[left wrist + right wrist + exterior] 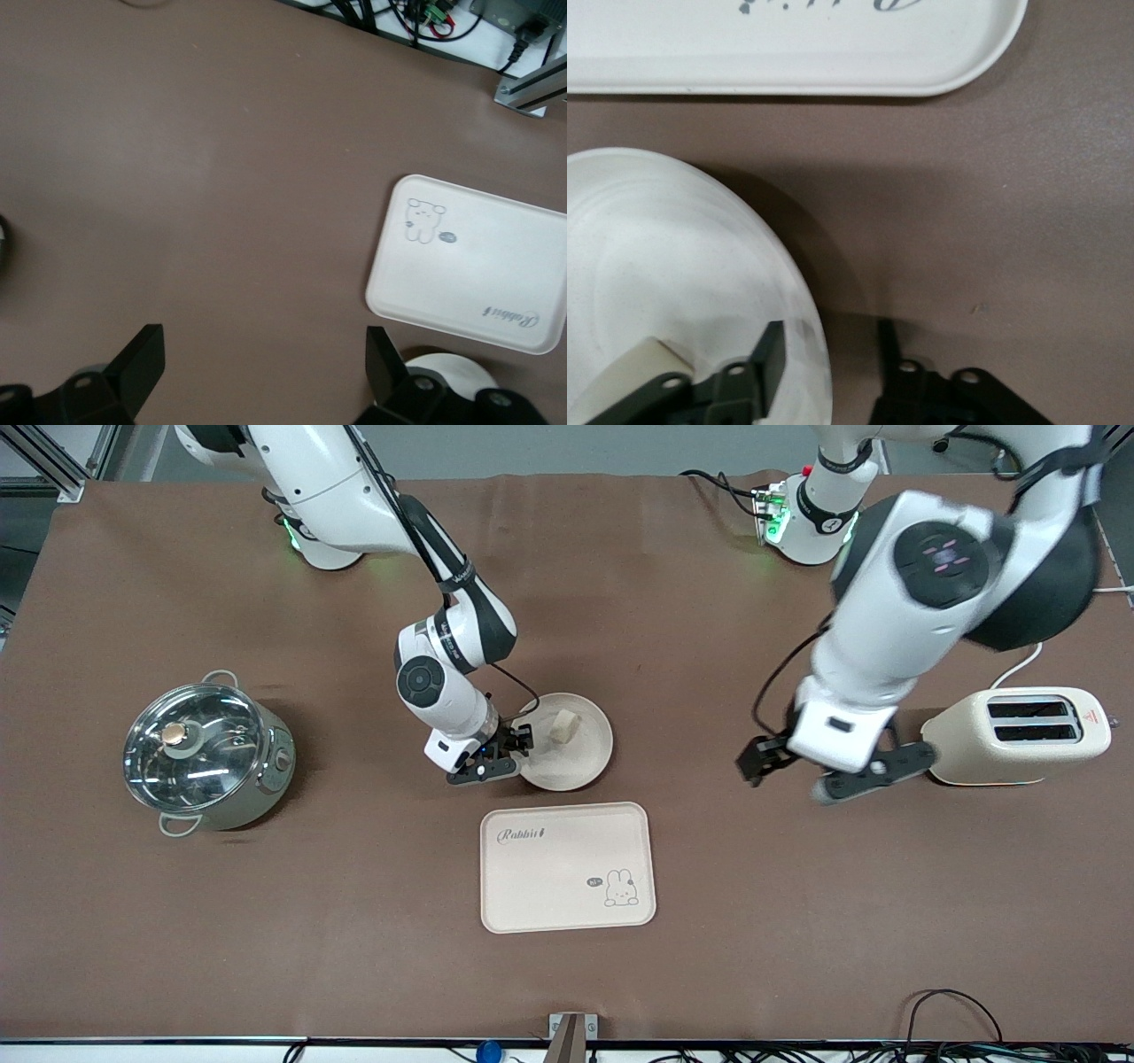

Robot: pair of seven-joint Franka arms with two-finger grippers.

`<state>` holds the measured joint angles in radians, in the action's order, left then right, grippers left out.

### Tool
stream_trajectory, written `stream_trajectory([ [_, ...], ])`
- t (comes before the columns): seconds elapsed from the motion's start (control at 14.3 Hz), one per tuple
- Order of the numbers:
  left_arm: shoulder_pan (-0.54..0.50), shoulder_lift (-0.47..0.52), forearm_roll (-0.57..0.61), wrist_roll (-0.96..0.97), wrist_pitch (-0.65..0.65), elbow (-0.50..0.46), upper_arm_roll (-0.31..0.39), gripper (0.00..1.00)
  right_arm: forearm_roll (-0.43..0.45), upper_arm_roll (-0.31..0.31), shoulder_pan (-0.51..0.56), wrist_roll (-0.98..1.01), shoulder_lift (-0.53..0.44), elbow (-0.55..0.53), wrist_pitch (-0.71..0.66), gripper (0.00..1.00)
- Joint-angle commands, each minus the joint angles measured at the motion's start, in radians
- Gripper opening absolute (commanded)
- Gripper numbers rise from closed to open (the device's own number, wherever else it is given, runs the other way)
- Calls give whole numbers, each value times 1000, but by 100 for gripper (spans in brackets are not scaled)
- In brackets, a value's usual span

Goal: Place bun in plate and plate on tray
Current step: 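Raise the left gripper away while the right gripper lifts the plate, then carry the plate with the bun over the rabbit tray with the right gripper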

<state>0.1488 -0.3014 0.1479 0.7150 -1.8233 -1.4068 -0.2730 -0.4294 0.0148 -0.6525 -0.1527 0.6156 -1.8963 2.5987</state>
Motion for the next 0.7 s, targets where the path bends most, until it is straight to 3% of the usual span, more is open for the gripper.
stream_trajectory([
  [0.0, -56, 69, 19, -151, 88, 0, 3, 100, -23, 2, 2, -1, -7, 3, -14, 2],
  [0.35, -170, 200, -8, -471, 211, -15, 8, 100, -23, -6, -4, -1, -77, -38, -8, 0],
  [0.49, -152, 276, -60, -511, 243, -64, 78, 100, -70, -38, 16, 2, -181, -87, -22, 0],
  [0.63, -111, 367, -152, -526, 249, -162, 176, 100, -101, -36, 39, 10, -253, -87, -136, 0],
])
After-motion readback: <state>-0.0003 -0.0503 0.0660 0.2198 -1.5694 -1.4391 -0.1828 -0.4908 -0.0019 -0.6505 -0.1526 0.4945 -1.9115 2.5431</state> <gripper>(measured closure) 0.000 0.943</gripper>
